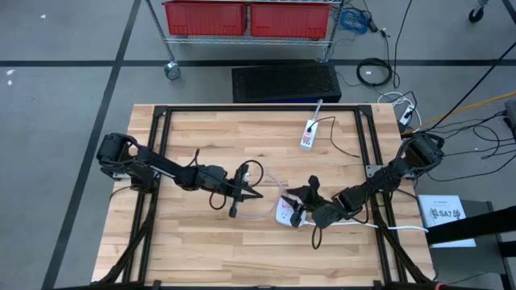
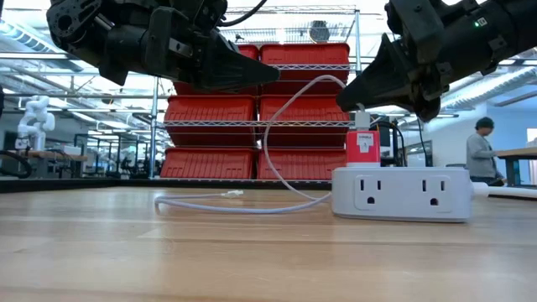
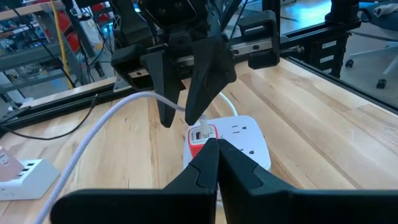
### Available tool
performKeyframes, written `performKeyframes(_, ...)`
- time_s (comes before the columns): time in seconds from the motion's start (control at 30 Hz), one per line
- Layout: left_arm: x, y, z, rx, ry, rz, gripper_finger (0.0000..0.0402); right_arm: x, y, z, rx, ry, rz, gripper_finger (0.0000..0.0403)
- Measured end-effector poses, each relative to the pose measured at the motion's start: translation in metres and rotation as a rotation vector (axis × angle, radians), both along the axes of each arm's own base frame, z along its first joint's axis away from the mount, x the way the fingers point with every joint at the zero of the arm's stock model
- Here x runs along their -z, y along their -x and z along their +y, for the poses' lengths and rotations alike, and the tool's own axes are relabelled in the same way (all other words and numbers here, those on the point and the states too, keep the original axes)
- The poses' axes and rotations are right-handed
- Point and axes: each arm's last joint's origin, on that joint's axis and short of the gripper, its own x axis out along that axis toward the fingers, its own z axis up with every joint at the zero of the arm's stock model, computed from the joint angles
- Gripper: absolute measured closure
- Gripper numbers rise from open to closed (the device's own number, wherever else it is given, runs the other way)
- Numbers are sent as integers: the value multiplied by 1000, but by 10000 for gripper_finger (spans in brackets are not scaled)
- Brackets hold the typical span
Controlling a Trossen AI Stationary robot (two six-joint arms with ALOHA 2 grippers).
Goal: Insert USB
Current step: Insert the white charger cable into the center orange charger adapter
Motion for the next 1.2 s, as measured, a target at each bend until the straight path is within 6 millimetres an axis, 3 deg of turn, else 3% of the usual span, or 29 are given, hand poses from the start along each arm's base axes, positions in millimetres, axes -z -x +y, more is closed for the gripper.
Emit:
performKeyframes(0.37,0,0,0,0,0,0,392,-6,0,-2,7,-15,-24,248)
performKeyframes(0.7,1,0,0,0,-1,11,392,-26,5,-3,-57,-33,-59,232)
performKeyframes(0.9,2,0,0,0,-2,20,392,-43,23,-3,-139,-53,-15,225)
performKeyframes(1.03,2,0,0,0,-3,20,392,-38,36,-1,-130,-99,71,225)
performKeyframes(1.2,2,0,0,0,-3,20,392,-21,29,1,-156,-140,142,241)
